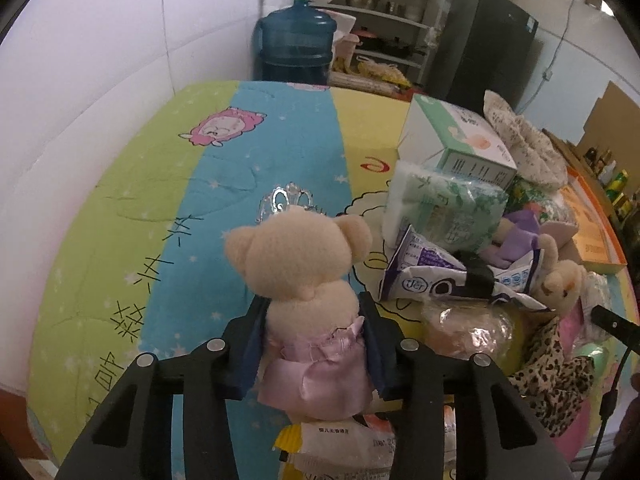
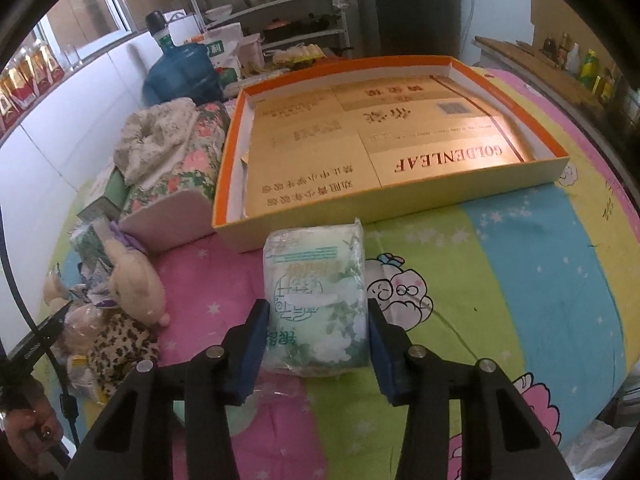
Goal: Organize soft objects
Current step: 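Carry the teddy bear and tissue pack over the gold box with both tools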
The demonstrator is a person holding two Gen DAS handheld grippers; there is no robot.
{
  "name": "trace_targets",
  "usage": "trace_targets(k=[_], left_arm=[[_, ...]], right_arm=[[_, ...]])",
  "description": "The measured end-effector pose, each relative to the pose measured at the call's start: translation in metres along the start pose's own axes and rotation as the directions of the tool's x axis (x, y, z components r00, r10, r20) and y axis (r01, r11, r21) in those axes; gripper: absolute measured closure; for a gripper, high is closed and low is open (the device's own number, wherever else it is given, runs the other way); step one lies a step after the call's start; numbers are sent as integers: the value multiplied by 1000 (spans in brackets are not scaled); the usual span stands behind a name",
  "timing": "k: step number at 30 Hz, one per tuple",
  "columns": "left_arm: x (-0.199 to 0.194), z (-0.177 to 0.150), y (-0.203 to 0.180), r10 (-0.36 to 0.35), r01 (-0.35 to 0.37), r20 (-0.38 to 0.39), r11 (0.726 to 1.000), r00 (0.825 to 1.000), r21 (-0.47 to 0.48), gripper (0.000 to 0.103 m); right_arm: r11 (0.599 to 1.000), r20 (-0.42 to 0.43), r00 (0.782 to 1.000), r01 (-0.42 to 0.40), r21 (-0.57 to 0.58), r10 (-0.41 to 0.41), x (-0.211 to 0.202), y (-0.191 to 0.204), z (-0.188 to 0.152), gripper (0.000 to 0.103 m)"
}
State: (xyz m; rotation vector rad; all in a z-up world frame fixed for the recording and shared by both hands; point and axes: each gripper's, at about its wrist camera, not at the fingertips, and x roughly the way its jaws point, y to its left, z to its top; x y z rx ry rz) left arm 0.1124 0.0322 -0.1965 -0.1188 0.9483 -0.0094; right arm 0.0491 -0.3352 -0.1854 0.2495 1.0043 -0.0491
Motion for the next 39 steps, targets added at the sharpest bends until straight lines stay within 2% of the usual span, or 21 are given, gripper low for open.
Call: trace_targets(k=[7, 12, 16, 20, 25, 30, 35, 39], left_arm=[[-24, 7, 3, -13, 14, 67, 1000, 998, -5, 60], [-50, 20, -5, -26, 21, 121, 999, 992, 35, 60], [-74, 33, -26, -66, 48, 172, 993, 983, 106, 60], [-91, 44, -55, -137, 103, 194, 979, 971, 174, 60], [-96, 58, -97, -240, 199, 170, 953, 956, 227, 60], [-91, 69, -148, -313, 266, 137, 921, 940, 284, 60], [-79, 79, -202, -355, 302, 105, 891, 929, 340, 59], [-59, 88, -237, -367, 324, 73, 886, 927, 331, 59]], right_arm=[[1000, 57, 998, -16, -14, 17, -23, 8, 5, 56], [999, 94, 995, -33, -5, 34, -37, 9, 11, 56], [999, 128, 991, -39, 5, 38, -51, 5, 14, 56], [999, 157, 987, -38, 8, 36, -61, 1, 21, 56], [1000, 199, 980, -26, 0, 25, -76, -9, 29, 56], [1000, 236, 972, -19, -1, 18, -87, -25, 45, 56], [1000, 262, 965, -19, 2, 18, -91, -48, 64, 56], [1000, 264, 964, -17, 2, 16, -83, -65, 82, 56]])
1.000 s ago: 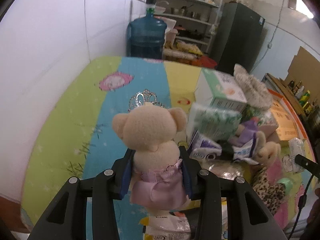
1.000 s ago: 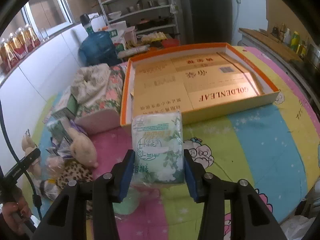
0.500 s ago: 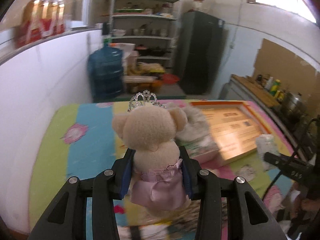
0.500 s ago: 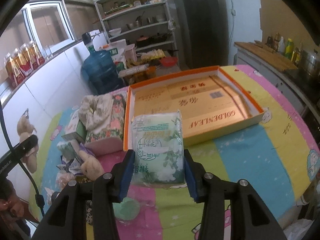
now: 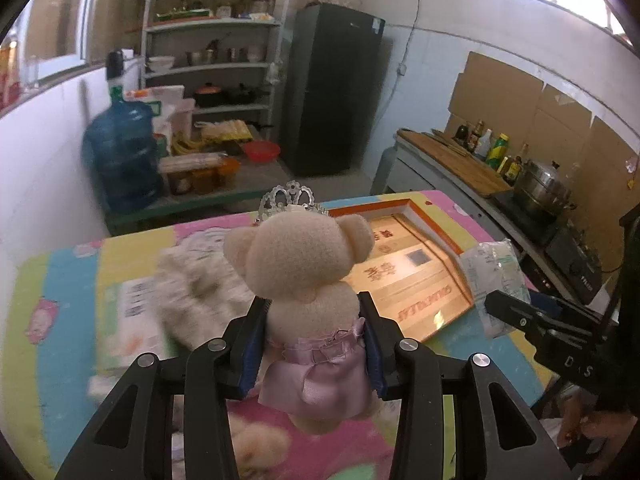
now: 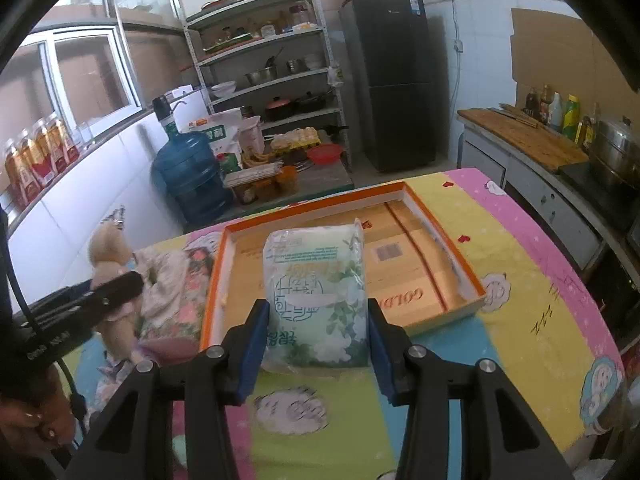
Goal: Organize soft objects
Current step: 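Carry the teddy bear and tissue pack over the gold box with both tools, then open both tools to drop the bear and tissue pack into the box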
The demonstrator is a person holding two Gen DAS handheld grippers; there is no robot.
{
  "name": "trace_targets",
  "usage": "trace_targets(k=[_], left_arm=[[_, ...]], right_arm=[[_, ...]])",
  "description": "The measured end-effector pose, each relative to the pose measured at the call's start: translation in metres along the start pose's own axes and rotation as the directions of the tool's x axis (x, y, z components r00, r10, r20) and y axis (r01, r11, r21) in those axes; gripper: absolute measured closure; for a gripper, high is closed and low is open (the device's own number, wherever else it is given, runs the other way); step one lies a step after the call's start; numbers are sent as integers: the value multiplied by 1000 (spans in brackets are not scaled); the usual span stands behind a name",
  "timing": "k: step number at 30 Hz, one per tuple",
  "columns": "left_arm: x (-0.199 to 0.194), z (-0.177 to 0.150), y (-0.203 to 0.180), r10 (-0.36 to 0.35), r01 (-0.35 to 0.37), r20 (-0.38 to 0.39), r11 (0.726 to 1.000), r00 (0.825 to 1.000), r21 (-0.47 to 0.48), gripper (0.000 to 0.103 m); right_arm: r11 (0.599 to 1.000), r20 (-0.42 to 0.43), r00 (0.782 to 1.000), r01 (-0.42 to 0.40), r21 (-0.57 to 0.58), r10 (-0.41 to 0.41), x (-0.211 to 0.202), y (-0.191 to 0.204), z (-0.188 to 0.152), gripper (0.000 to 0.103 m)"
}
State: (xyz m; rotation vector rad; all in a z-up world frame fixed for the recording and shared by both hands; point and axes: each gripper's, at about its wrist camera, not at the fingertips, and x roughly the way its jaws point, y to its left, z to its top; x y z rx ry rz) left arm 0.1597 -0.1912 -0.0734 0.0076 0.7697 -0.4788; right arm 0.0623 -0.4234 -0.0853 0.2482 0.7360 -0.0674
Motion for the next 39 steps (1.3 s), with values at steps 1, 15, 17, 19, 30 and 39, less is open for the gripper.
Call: trace_targets(k=[1, 15, 17, 19, 30, 39], left_arm=[[9, 4, -7, 1, -1, -5, 1000, 1000, 0, 59], [116, 13, -35, 11, -16, -122, 999, 992, -43, 59], [127, 12, -37, 11, -17, -147, 999, 989, -40, 59], [135, 11, -39, 14, -20, -167, 999, 986, -32, 59], [175, -1, -40, 12, -16, -279, 1000, 960, -14, 47], [159, 2, -46, -33, 29, -218, 999, 975, -21, 27]], right_arm=[[1000, -2, 1000, 0, 0, 0, 4, -5, 3, 56], [1000, -96, 995, 4, 26, -1, 83, -63, 30, 55], [999, -123, 992, 0, 37, 4, 97, -69, 29, 55], [999, -142, 990, 5, 45, 1, 107, -73, 28, 55], [999, -221, 975, 28, 35, -20, 140, -83, 19, 54], [997, -171, 985, 26, 73, -13, 123, -88, 21, 30]])
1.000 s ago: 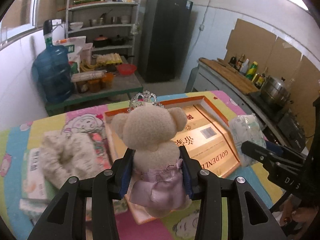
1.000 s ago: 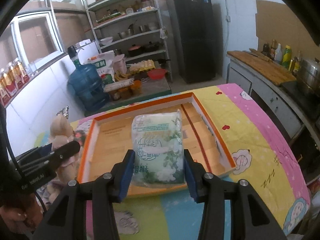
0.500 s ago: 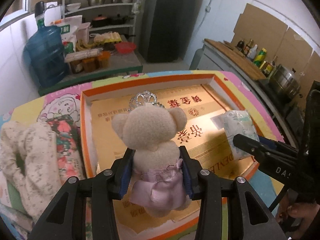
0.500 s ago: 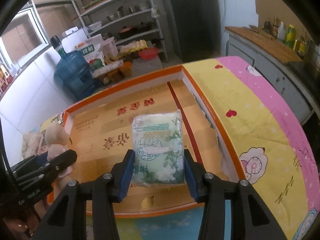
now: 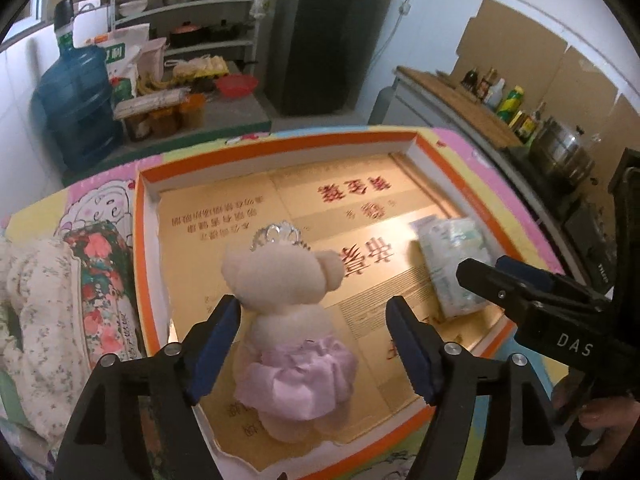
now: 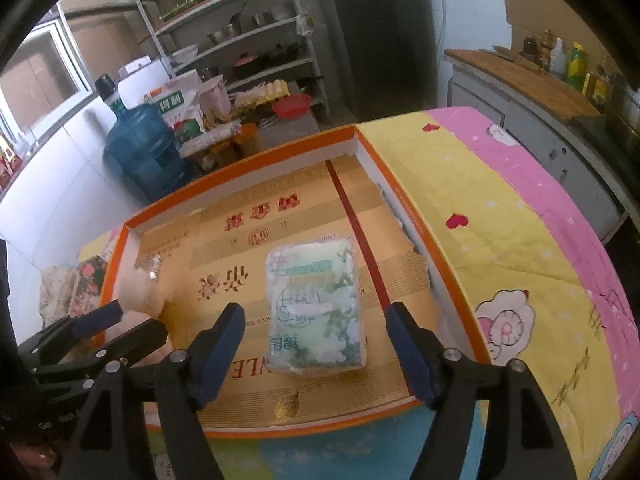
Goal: Organize soft objects
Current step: 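Open both tools to drop the bear and tissue pack into the box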
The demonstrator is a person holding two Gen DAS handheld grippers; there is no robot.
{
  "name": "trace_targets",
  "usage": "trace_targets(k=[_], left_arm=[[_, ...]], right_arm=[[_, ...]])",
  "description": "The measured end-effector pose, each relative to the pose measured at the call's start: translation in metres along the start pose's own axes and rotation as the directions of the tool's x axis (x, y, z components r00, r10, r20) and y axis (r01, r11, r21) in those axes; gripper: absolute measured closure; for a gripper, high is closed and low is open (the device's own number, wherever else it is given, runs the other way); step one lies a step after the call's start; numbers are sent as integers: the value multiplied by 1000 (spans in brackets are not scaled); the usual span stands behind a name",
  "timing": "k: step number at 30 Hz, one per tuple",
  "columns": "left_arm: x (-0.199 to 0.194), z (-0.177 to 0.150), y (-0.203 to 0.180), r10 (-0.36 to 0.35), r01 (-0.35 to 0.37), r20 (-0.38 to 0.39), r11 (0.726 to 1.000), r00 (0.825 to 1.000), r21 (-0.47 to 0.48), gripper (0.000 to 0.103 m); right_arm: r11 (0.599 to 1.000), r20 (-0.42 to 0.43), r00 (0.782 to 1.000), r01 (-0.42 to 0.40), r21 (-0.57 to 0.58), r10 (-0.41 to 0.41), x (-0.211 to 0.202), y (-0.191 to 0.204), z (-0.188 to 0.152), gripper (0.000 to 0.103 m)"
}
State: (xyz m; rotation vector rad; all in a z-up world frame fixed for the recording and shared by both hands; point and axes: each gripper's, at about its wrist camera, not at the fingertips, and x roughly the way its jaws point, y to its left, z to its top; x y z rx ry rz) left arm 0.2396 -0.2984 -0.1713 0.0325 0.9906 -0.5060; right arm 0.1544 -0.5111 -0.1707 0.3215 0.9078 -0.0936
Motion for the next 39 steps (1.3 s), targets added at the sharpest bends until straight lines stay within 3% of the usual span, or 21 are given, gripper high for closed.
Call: trace_targets(k=[5, 10, 13, 19, 28, 39], left_arm=[[-25, -2, -7, -55, 54, 64, 998, 996, 14, 26], [-70, -11, -9, -129, 122, 182, 991, 975, 50, 25], [-97, -19, -5, -135, 127, 196, 990, 971, 53, 25], [-160, -48, 20, -50, 33, 271, 997, 961, 64, 25], [-230, -98, 78, 77, -75, 295, 997, 953, -15, 25], [-284, -178, 150, 245, -204, 302, 965, 921, -163, 25]], right_arm=[[1000, 69, 998, -15, -5, 15, -28, 5, 0, 30], [998, 135, 989, -67, -10, 68, -63, 17, -9, 30], [995, 158, 982, -99, -12, 100, -81, 27, -18, 30], [990, 172, 975, -131, -60, 140, -109, 59, -44, 30], [953, 114, 969, -188, -240, 220, -128, 134, -91, 30], [924, 22, 964, -246, -294, 264, -132, 166, -132, 30]])
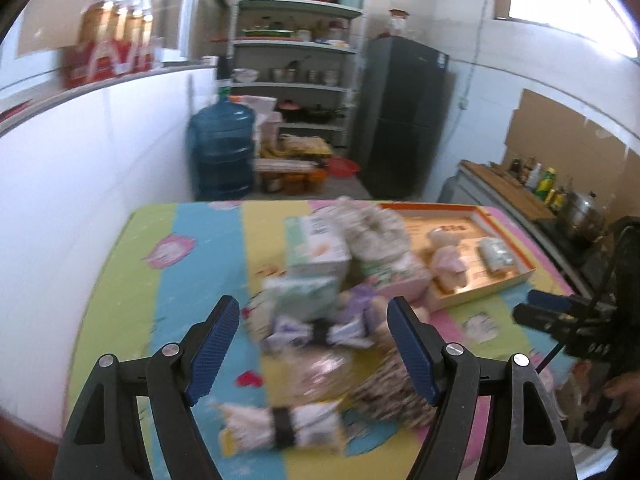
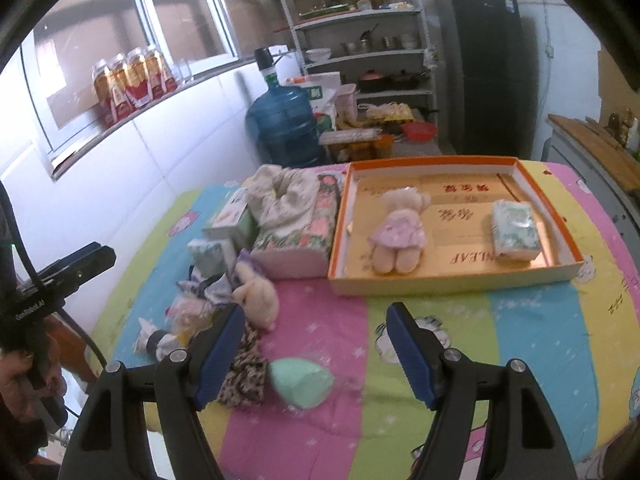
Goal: Organize soft objects
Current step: 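Open both tools to drop the bear and tissue pack into the box, then move back to the mat and grasp the leopard-print scrunchie with the right tool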
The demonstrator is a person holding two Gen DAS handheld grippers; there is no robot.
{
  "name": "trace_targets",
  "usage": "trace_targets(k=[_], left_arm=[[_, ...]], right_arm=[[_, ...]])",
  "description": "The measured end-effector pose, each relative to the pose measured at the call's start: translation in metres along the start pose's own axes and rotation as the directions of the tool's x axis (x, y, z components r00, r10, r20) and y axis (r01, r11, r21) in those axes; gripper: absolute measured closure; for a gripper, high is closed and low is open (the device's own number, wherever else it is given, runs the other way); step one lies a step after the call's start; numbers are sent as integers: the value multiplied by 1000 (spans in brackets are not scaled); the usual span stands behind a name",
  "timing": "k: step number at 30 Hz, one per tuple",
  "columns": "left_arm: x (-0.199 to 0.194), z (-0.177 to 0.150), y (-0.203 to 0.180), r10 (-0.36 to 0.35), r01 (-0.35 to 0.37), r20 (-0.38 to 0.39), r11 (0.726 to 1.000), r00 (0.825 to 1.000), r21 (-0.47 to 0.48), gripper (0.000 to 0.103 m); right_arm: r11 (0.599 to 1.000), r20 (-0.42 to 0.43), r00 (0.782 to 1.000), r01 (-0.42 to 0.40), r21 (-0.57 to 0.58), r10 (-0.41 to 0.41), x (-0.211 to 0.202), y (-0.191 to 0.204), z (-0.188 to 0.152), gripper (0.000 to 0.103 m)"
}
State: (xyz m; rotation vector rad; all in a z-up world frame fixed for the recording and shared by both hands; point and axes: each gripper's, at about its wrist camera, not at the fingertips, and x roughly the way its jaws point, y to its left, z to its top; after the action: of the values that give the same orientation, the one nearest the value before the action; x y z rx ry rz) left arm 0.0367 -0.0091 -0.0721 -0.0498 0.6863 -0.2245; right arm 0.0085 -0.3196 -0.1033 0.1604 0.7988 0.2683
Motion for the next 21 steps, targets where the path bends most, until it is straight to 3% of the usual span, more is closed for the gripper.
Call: trace_targets(k=[7, 13, 21], left_arm=[[-8, -25, 33, 31, -34, -34, 997, 999, -75, 25], [-6, -41, 43, 18, -24, -60, 994, 998, -107, 25], [-1, -52, 42, -3, -7, -83, 993, 997, -116, 25]], right_arm=[[999, -35, 999, -32, -33, 31, 8, 23, -4, 30], [996, -63, 996, -60, -68, 56, 19, 43, -6, 30], [977, -173, 982, -111, -181, 80, 55, 68, -17, 30]])
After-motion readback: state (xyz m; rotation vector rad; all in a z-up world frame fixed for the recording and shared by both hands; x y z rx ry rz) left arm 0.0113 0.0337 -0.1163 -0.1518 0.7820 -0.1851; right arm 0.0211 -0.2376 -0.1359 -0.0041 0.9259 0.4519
